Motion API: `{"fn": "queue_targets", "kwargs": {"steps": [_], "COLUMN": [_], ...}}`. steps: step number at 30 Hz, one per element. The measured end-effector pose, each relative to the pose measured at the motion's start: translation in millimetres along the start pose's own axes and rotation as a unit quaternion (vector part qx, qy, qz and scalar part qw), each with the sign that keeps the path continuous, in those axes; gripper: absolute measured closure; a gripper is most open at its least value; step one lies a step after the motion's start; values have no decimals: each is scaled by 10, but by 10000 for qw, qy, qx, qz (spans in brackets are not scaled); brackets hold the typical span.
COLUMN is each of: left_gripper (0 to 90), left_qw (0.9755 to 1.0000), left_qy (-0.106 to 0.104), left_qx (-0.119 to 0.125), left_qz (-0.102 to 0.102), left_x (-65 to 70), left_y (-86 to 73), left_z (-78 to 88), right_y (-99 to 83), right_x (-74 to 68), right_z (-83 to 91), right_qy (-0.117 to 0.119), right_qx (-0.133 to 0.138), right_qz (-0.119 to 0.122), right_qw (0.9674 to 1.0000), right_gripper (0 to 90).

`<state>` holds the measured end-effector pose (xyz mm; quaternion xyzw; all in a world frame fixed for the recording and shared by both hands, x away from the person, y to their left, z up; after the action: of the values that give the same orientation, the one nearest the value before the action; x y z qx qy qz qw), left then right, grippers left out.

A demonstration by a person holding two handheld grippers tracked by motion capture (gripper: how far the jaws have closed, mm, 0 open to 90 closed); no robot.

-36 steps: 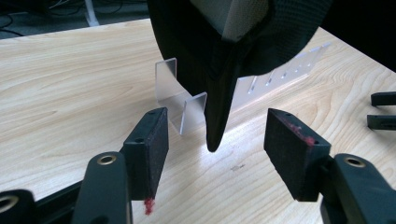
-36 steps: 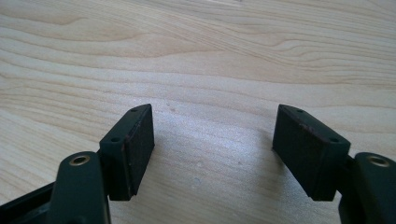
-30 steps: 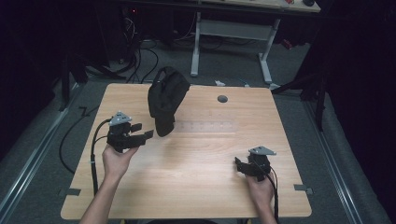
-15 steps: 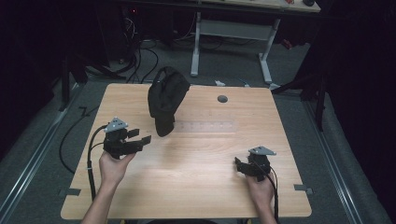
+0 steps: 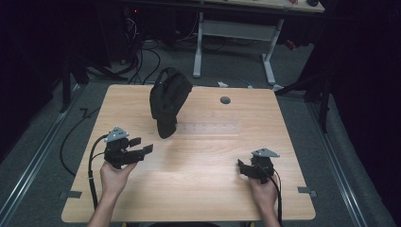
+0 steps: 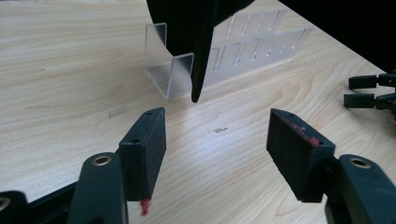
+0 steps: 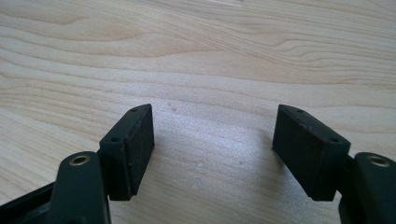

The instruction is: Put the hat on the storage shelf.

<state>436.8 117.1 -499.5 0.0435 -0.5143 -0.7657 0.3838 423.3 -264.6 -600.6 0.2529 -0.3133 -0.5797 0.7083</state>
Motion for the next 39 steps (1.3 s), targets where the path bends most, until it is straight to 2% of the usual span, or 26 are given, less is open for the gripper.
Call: {"fn": "queue_targets", "kwargs": {"steps": [17,27,33,39], "left_gripper": [372,368,368,366], "left_qw": [9998,9990,9988,9986], "left_qy": [-31,-48,-62,20], "left_qx": [-168,-439,-467,-515], "left_qz": [88,57,111,113], "left_x": [43,91,108,103], "left_y": [-248,-440,-510,-580], "left_z": [-115,-256,-308,-362], "right_y": [0,1,0,0], "right_x": [-2,-4,-5,-4], "right_z": [1,0,1,2], "right_qy": [3,5,9,9], "right_qx": [-1,5,4,0], "right_qz": [-4,-6,-7,1], "right_qw": [10000,10000,10000,10000], "right_gripper": [295,295,295,295]}}
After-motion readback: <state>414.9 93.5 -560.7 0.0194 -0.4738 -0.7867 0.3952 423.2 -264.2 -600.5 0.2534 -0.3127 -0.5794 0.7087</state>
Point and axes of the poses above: each handheld gripper's, and its own axes: z roughly backward along the jaws, y roughly out of its top, x roughly to its right, the point moved 10 cm from there along -z, roughly forward along the jaws, and after that the axes turned 11 degrees about -y, right-handed, at the moved point
